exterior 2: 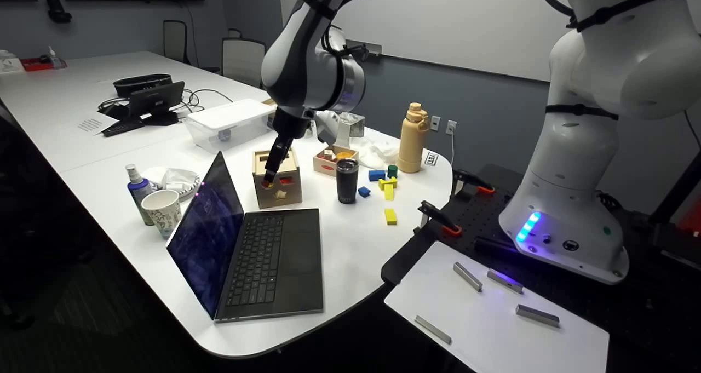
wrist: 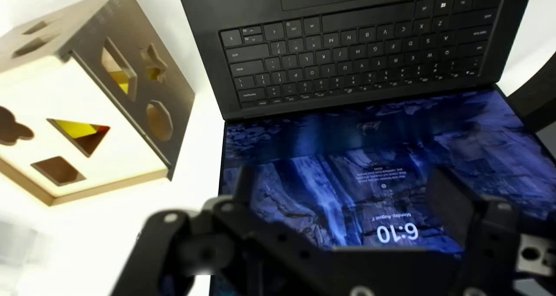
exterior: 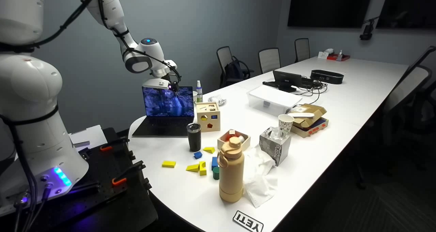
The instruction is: Open the laptop and switch it on
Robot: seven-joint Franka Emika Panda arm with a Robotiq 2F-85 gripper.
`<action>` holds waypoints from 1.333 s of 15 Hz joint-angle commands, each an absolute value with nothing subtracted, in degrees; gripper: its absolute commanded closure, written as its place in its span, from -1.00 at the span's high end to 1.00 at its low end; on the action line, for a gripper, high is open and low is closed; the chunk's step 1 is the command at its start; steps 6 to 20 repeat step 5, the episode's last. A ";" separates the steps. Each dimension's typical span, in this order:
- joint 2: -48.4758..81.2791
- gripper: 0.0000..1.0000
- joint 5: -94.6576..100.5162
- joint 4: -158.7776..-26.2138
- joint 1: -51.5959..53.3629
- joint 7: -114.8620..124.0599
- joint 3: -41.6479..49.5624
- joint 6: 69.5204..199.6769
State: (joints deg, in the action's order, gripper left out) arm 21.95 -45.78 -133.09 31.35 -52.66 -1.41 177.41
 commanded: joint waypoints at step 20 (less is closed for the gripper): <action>14.62 1.00 -10.96 -137.89 19.77 -23.29 -8.32 175.22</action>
